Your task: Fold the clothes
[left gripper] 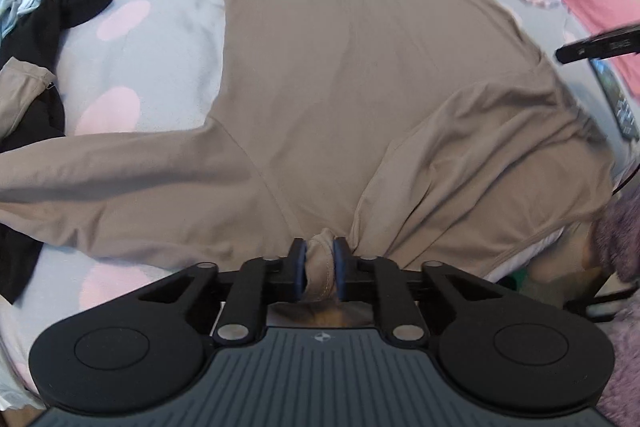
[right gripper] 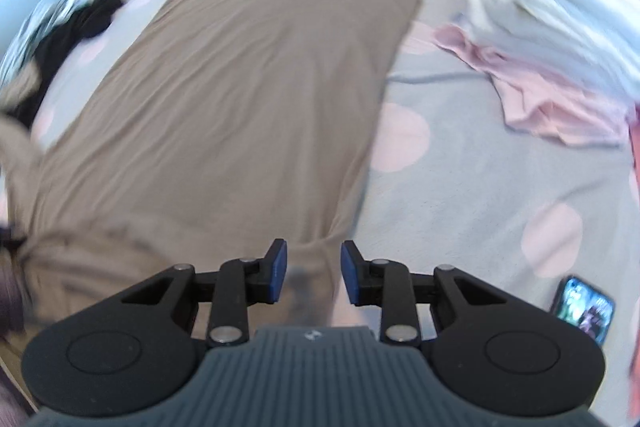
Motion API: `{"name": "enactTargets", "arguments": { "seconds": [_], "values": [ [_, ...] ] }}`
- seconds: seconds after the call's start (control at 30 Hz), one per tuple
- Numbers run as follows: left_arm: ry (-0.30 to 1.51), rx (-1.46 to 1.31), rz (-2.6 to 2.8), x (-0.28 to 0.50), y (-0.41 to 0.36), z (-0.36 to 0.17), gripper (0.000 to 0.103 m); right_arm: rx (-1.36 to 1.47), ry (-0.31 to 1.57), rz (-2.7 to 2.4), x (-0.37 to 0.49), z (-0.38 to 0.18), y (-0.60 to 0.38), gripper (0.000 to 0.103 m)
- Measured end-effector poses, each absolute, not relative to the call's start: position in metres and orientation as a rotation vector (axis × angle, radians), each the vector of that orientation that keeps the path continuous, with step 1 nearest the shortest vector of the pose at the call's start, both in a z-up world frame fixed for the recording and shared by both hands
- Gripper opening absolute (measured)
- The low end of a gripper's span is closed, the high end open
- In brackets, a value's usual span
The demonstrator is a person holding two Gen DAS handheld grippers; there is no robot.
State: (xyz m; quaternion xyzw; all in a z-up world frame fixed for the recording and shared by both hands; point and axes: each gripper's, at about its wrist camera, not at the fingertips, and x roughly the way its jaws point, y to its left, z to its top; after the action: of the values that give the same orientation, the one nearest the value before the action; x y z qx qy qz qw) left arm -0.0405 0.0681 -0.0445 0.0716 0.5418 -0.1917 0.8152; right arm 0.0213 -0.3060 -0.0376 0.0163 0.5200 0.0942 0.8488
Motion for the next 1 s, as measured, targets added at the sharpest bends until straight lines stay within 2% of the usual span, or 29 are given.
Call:
{"name": "enactTargets", "arguments": {
  "seconds": [0.23,0.3,0.4,0.53,0.67,0.77,0.83,0.9,1.0],
  "values": [
    [0.904,-0.03,-0.386,-0.043,0.087,0.003,0.005,0.026,1.17,0.155,0.047,-0.053,-0.304,0.032],
    [0.821,-0.054,-0.359,-0.043,0.092,0.018,0.005,0.024,1.187,0.153,0.048,-0.059,-0.306,0.009],
    [0.75,-0.059,-0.311,-0.042,0.098,0.029,0.005,0.039,1.16,0.119,0.047,-0.056,-0.313,0.008],
    [0.801,-0.036,-0.267,-0.026,0.097,0.017,0.005,0.077,1.129,0.107,0.044,-0.051,-0.318,0.008],
    [0.873,-0.014,-0.253,-0.015,0.095,-0.002,0.006,0.082,1.133,0.134,0.041,-0.048,-0.319,0.019],
    [0.901,0.024,-0.233,-0.019,0.097,-0.012,0.014,0.063,1.113,0.157,0.03,-0.04,-0.319,0.022],
    [0.903,0.043,-0.22,-0.021,0.095,-0.013,0.025,0.052,1.105,0.178,0.02,-0.037,-0.318,0.022],
    [0.892,0.06,-0.22,-0.023,0.09,-0.011,0.031,-0.004,1.111,0.209,0.005,-0.039,-0.309,0.022],
    [0.872,0.08,-0.244,-0.024,0.079,-0.006,0.035,-0.087,1.118,0.256,-0.018,-0.043,-0.297,0.022]
  ]
}}
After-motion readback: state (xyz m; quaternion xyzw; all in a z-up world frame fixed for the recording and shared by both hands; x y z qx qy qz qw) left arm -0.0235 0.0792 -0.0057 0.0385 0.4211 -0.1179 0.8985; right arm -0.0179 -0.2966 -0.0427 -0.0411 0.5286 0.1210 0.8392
